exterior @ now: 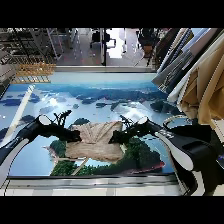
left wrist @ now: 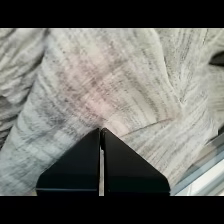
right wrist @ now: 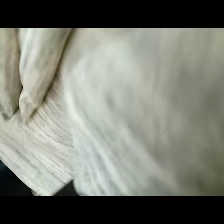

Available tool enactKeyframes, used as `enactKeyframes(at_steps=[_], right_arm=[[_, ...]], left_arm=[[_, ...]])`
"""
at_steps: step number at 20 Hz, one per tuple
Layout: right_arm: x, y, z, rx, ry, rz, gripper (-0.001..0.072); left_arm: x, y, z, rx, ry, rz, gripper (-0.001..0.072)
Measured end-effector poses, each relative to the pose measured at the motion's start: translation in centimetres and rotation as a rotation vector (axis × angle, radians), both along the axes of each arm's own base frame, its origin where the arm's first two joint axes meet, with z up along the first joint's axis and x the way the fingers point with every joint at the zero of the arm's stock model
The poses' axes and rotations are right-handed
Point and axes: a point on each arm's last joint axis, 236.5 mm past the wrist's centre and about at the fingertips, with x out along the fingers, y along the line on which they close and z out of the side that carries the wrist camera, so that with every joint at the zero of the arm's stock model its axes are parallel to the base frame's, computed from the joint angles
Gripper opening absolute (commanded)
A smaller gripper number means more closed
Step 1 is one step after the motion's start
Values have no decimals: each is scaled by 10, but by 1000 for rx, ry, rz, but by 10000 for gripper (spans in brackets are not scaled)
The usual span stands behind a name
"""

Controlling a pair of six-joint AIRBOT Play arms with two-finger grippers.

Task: Fold the clothes and pants, and hang the long-sleeved shirts on hangers.

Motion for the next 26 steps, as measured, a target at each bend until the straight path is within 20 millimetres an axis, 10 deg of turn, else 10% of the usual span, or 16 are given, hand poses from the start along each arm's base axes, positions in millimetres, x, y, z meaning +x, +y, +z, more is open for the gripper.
enactKeyframes(at_steps=[4,8,14,18,22,26], right_arm=[[19,10,41,45,-95,26,13],[50,-30,118,21,-236,-31,12],[98,-183,258,-70,-467,-386,12],[78,-312,321,-163,-543,-659,12],[8,-406,310,-336,-420,-824,12],[-75,-437,240,-416,-102,-929,13]], left_arm=[[-13,1,28,-33,-9,-39,11],[-24,8,80,-53,-105,-68,11],[-41,15,130,-39,-231,-96,11],[-56,15,131,-40,-209,-121,11],[-65,21,120,-15,-176,-134,11],[-67,33,107,49,-162,-143,11]])
